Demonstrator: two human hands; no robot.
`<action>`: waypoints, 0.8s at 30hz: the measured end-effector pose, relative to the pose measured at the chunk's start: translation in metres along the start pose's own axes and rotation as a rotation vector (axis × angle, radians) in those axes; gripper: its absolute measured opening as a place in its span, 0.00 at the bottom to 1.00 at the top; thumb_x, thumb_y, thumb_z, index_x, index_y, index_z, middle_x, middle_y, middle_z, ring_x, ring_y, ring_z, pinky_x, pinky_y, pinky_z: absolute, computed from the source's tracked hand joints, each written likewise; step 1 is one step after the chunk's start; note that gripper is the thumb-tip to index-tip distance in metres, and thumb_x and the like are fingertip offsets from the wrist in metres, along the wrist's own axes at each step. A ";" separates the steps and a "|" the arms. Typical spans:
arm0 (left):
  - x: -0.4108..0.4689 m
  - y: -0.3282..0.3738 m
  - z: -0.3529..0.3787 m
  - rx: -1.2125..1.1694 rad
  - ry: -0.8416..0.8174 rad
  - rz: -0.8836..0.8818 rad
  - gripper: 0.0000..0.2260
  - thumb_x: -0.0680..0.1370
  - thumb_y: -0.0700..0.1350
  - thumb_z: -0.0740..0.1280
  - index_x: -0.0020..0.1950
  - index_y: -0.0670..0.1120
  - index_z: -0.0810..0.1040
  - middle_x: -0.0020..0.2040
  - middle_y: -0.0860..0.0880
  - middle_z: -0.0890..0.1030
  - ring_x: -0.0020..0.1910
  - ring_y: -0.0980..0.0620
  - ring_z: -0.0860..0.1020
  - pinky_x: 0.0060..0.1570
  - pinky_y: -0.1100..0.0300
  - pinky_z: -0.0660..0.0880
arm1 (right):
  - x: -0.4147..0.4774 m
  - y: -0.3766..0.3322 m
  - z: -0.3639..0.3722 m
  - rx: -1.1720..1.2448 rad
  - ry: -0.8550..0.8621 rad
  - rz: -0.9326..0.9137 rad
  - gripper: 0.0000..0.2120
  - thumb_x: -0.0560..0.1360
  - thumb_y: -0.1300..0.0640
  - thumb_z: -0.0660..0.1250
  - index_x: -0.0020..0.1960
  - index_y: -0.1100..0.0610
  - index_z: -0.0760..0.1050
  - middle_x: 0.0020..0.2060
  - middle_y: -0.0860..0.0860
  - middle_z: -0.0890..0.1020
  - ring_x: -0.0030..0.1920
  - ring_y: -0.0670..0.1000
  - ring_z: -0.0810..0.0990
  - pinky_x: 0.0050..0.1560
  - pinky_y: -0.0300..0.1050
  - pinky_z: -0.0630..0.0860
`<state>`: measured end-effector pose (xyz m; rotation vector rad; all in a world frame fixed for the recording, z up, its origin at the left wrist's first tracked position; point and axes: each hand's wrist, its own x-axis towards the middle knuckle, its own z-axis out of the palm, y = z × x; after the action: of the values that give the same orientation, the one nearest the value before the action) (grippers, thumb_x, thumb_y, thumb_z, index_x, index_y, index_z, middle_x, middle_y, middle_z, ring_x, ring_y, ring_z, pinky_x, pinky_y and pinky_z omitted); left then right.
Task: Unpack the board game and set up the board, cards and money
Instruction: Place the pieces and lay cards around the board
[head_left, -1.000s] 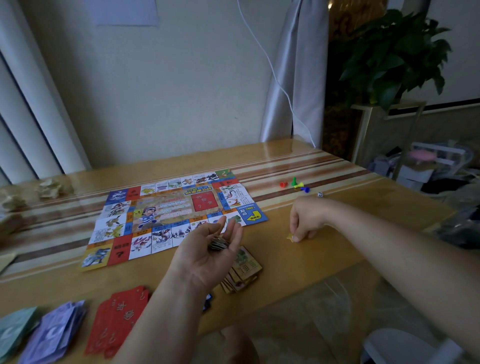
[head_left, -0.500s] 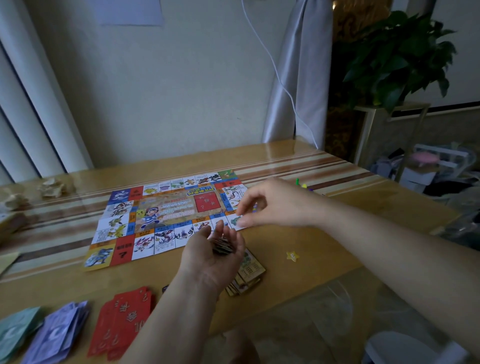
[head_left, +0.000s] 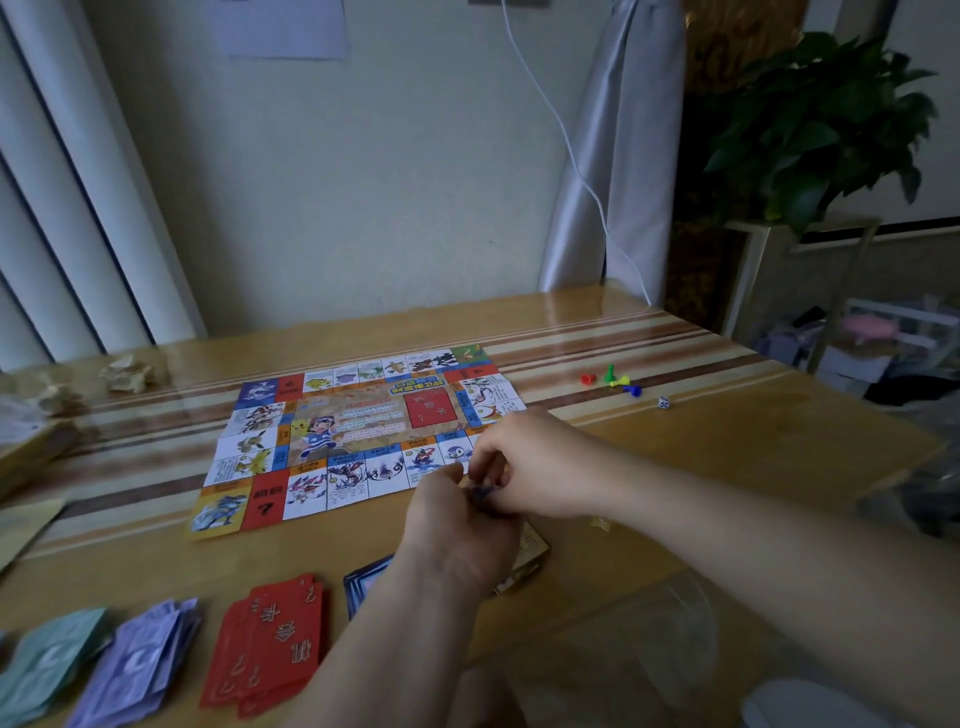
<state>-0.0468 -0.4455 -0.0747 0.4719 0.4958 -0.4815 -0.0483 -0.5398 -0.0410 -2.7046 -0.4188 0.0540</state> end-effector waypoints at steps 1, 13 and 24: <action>0.000 0.000 0.000 0.001 -0.003 0.009 0.18 0.83 0.44 0.54 0.68 0.36 0.68 0.64 0.38 0.75 0.63 0.44 0.74 0.67 0.51 0.67 | 0.000 0.000 0.000 -0.001 0.006 -0.001 0.10 0.71 0.60 0.70 0.52 0.55 0.81 0.45 0.50 0.83 0.44 0.46 0.79 0.47 0.39 0.76; -0.010 0.000 -0.009 0.093 -0.166 0.058 0.17 0.83 0.44 0.53 0.63 0.32 0.70 0.55 0.36 0.76 0.53 0.44 0.76 0.57 0.53 0.73 | -0.001 0.004 0.005 -0.108 0.205 -0.134 0.06 0.71 0.64 0.66 0.45 0.55 0.78 0.42 0.50 0.80 0.39 0.46 0.73 0.42 0.45 0.74; -0.010 0.008 -0.019 0.172 -0.254 -0.016 0.15 0.82 0.41 0.54 0.63 0.36 0.74 0.58 0.37 0.79 0.55 0.45 0.79 0.55 0.51 0.77 | -0.013 0.009 -0.025 0.212 0.190 -0.047 0.05 0.73 0.62 0.70 0.48 0.56 0.81 0.26 0.34 0.78 0.26 0.34 0.75 0.29 0.26 0.66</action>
<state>-0.0566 -0.4262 -0.0818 0.5626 0.2145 -0.5933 -0.0556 -0.5607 -0.0220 -2.4632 -0.3948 -0.1615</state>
